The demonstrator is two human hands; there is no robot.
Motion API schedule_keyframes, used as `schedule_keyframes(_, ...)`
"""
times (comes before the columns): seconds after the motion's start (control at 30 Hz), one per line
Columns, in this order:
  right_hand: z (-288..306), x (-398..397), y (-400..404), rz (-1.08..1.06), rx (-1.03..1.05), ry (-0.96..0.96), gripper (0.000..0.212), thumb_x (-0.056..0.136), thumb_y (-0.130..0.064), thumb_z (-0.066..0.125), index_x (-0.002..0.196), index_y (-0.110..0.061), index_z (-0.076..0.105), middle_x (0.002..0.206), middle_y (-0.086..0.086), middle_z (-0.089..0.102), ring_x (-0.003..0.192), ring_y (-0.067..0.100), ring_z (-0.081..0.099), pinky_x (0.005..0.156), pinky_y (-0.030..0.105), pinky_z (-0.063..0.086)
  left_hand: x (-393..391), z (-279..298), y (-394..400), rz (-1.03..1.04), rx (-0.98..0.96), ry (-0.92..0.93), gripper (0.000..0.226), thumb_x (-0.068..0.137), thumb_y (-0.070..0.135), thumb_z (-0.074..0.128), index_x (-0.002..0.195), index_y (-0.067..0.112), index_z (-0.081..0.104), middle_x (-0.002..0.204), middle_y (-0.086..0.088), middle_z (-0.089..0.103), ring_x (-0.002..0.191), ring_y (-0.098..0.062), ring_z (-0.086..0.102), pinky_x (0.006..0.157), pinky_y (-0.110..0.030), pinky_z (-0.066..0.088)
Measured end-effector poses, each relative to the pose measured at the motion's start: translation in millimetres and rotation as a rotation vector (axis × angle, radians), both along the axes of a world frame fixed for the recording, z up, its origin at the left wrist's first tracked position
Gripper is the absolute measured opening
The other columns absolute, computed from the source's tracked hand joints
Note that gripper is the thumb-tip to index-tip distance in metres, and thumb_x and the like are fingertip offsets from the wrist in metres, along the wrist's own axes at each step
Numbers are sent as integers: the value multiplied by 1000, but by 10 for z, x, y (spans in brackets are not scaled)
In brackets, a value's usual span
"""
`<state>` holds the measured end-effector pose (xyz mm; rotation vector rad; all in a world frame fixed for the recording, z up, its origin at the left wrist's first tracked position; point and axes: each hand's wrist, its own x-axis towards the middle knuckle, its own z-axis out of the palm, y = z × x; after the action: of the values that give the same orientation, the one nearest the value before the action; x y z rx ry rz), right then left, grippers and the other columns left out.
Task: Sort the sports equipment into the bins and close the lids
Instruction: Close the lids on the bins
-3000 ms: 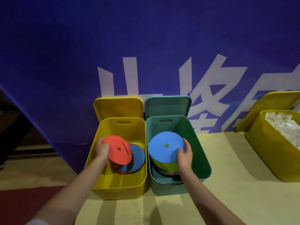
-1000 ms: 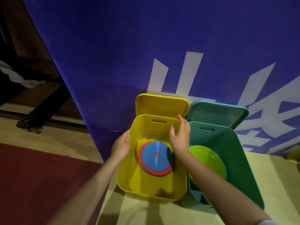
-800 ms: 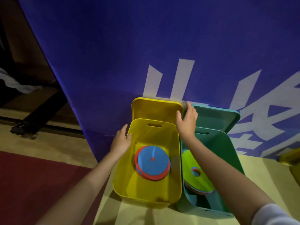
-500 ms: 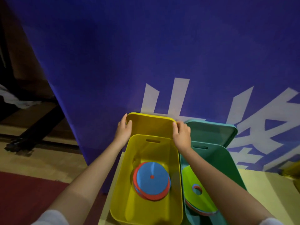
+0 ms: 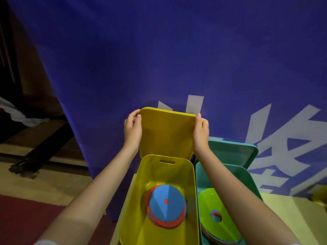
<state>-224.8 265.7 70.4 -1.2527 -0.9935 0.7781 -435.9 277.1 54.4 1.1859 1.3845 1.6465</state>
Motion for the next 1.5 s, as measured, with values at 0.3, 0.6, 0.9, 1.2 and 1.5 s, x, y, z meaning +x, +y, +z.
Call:
schedule_keyframes(0.3,518,120,-694,28,71,46,29,102,-38,38,93,-14,50,84,-5,49,79,7,45,72,27,39,148,427,-685,4,69,-110,23,83,56,46,101,45,56,124,-6,55,106,-21,57,86,-35,50)
schedule_keyframes(0.6,-80,202,-1794,92,22,73,26,99,-35,44,91,-12,54,84,7,49,80,16,48,78,27,38,134,-6,-1503,46,-118,-306,29,97,32,50,70,21,53,72,2,51,73,-14,49,79,-35,40)
schedule_keyframes(0.9,-1278,182,-2462,324,-323,-459,59,93,-12,54,145,-24,31,157,6,20,144,23,20,115,34,20,-93,-815,-2129,-31,-550,97,41,90,1,50,131,6,53,125,-11,55,107,-24,52,87,-32,40)
schedule_keyframes(1.2,-1450,100,-2649,282,-326,-770,50,94,-13,49,143,-20,38,156,17,15,144,29,13,115,35,18,-107,-1309,-2288,1,-511,796,48,94,14,49,141,6,44,129,-18,52,117,-37,47,100,-40,39)
schedule_keyframes(1.5,-1581,235,-2740,382,-204,-1041,57,88,-51,57,139,-31,45,159,13,8,147,30,4,116,39,17,-150,-1429,-2479,-91,-364,867,51,92,18,54,142,19,44,130,-10,37,123,-29,36,102,-39,39)
